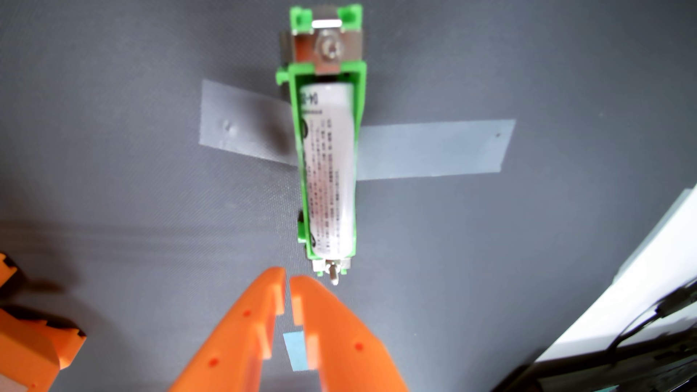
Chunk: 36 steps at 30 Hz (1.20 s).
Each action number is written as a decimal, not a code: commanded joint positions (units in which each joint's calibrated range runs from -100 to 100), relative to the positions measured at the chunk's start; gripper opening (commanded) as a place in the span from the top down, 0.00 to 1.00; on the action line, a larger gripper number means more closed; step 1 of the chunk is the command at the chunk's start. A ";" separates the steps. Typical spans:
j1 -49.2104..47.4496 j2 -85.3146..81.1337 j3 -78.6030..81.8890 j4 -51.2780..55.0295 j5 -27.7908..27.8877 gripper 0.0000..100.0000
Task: Insert Battery
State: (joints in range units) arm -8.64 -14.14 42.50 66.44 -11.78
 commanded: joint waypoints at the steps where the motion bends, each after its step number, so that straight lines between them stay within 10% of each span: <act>1: -0.45 -0.82 -2.74 -0.06 0.19 0.98; 36: 0.73 -0.15 4.20 -8.95 1.89 0.98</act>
State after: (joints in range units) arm -8.23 -14.06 45.66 59.33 -10.14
